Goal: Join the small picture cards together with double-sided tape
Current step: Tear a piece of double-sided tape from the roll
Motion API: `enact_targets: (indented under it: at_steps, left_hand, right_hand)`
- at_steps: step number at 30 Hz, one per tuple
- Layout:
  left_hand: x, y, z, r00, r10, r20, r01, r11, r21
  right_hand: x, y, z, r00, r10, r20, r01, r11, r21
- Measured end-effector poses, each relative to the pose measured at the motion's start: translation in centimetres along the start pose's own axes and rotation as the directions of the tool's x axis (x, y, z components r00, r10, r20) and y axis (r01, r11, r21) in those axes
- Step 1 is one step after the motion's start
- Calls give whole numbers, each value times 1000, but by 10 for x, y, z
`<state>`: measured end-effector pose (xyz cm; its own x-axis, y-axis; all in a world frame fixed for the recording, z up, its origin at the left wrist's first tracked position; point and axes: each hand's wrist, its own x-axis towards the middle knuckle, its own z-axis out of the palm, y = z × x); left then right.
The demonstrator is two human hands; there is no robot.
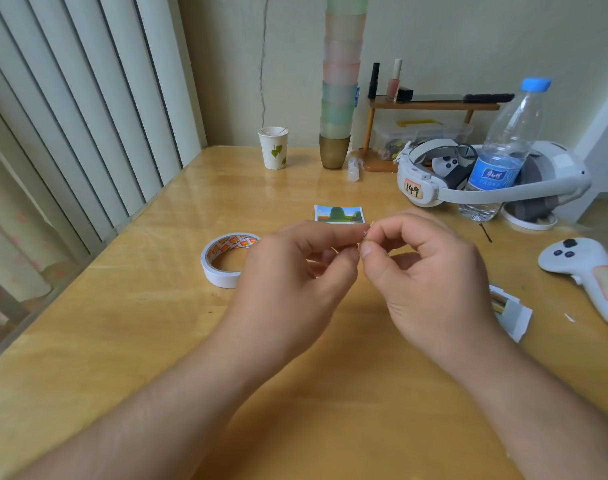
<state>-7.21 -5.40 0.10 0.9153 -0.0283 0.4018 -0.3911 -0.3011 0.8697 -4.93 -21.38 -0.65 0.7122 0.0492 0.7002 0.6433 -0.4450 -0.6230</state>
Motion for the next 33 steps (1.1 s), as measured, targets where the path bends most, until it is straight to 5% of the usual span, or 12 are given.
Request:
enact_targets:
  at_steps: [14,24,33]
  left_hand:
    - [3,-1,-3,994,-71,78,88,968,-236]
    - [7,1,-11,996,5,94,6,993,-119]
    - [4,3,-8,999,-41,27,45,980,-193]
  right_hand:
    - [0,-1,-4,985,-168,32,169,985,-41]
    - [1,3,-7,970,-235,57,240,966,-95]
    - [-1,0,-5,973,-220,67,224,973,-49]
